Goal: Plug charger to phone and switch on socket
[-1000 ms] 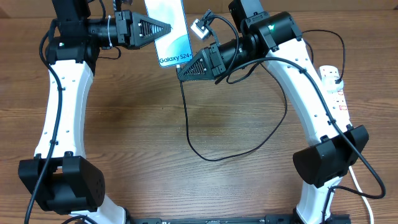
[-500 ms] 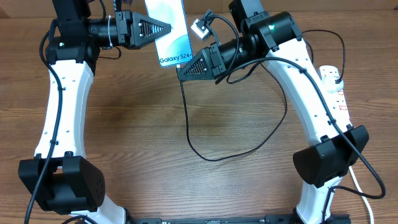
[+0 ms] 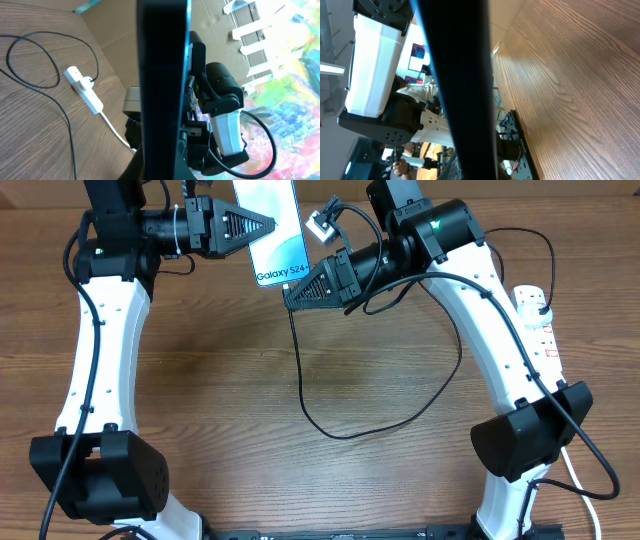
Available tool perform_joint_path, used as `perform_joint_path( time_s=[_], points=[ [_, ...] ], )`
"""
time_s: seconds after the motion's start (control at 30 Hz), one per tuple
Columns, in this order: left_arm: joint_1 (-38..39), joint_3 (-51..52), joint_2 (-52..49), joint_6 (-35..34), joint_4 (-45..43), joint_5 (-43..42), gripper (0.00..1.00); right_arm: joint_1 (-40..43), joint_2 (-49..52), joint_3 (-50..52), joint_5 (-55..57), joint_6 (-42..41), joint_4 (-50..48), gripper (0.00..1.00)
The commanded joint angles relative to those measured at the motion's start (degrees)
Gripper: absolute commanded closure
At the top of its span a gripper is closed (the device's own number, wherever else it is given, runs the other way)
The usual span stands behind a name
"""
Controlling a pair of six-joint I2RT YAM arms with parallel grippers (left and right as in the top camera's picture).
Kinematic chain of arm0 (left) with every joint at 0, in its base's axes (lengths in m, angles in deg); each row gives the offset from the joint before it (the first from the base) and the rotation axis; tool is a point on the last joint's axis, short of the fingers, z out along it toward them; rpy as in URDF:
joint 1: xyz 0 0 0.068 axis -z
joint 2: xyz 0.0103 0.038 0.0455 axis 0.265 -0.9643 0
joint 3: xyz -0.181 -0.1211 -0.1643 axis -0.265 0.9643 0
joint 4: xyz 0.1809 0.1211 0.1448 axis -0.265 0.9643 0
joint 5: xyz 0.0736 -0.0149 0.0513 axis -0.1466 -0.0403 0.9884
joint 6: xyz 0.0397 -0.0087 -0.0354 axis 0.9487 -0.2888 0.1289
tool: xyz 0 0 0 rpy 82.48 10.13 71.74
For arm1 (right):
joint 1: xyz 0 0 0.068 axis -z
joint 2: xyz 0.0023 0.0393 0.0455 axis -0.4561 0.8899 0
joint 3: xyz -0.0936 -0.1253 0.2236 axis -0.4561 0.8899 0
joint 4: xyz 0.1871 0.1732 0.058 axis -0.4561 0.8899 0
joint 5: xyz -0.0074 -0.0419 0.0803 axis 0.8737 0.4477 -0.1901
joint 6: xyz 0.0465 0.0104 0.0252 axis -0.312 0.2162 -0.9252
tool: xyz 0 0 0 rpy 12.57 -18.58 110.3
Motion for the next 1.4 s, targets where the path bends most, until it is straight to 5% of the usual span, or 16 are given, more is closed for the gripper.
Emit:
perform_joint_path(
  time_s=[0.0,1.37],
  points=[
    [1.40,-0.87,0.48,-0.96,-0.02,-3.08,0.96,-0.57,-1.77,-0.44,-1.36,-0.17,-1.73,0.96],
    [1.40,-0.87,0.48,0.52,-0.02,-3.08,0.96,-0.15,-1.77,-0.44,-1.84,-1.05,-1.99,0.96]
  ],
)
